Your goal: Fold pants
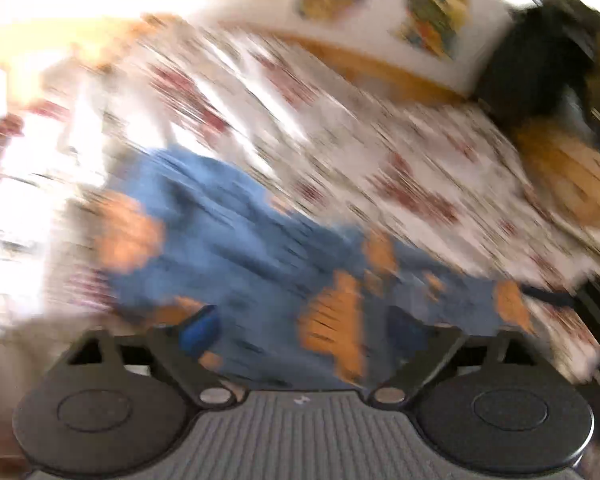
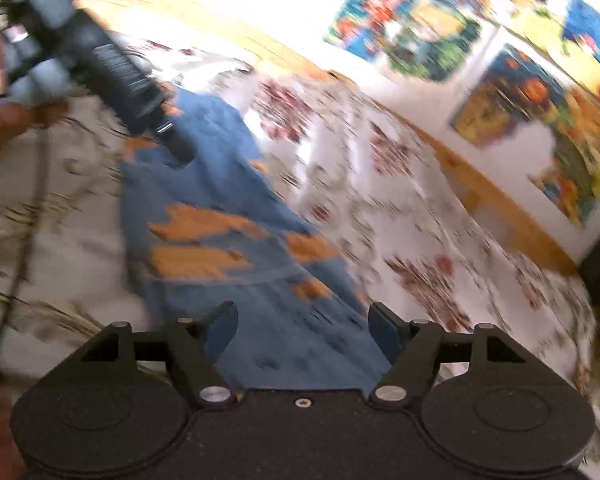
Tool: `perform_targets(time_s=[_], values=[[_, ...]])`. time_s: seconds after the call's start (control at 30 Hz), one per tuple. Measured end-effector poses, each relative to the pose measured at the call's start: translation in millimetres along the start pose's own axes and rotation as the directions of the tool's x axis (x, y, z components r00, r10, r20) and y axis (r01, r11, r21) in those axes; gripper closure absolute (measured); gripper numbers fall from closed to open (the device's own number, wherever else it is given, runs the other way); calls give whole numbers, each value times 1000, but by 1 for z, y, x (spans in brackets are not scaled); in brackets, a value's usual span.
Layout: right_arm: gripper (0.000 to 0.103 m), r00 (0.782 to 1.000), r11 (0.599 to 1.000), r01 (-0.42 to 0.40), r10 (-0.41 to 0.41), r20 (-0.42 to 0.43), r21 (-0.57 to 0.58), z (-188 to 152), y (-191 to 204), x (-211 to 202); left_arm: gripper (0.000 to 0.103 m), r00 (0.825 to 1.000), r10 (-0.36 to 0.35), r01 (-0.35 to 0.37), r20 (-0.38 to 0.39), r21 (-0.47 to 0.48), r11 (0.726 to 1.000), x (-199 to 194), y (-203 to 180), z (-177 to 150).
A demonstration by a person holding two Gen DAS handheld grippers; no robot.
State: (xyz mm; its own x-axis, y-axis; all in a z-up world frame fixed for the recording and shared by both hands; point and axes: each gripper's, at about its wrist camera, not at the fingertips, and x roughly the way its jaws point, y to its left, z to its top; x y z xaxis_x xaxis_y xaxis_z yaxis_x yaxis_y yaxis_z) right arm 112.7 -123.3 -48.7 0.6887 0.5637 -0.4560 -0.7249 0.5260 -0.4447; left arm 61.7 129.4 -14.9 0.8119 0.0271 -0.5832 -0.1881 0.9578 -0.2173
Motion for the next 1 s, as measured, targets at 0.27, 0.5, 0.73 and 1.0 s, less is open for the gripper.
perform_targets(time_s=[0.27,0.5,0.73,1.0], values=[[29,999,997,-40,40,2,61,11,13,15,9,975,184,-162,126,-166,973,6,73,30],[29,999,993,-44,47,-22,108,21,18,39,78,987,133,-119,87,-144,982,23,71,40],[29,998,990,-46,51,-29,137,20,20,49,81,943,259,-314,209,301,901,24,-8,17],[29,998,987,-53,58,-28,151,19,18,48,32,962,270,-271,52,12,963,35,36,31]])
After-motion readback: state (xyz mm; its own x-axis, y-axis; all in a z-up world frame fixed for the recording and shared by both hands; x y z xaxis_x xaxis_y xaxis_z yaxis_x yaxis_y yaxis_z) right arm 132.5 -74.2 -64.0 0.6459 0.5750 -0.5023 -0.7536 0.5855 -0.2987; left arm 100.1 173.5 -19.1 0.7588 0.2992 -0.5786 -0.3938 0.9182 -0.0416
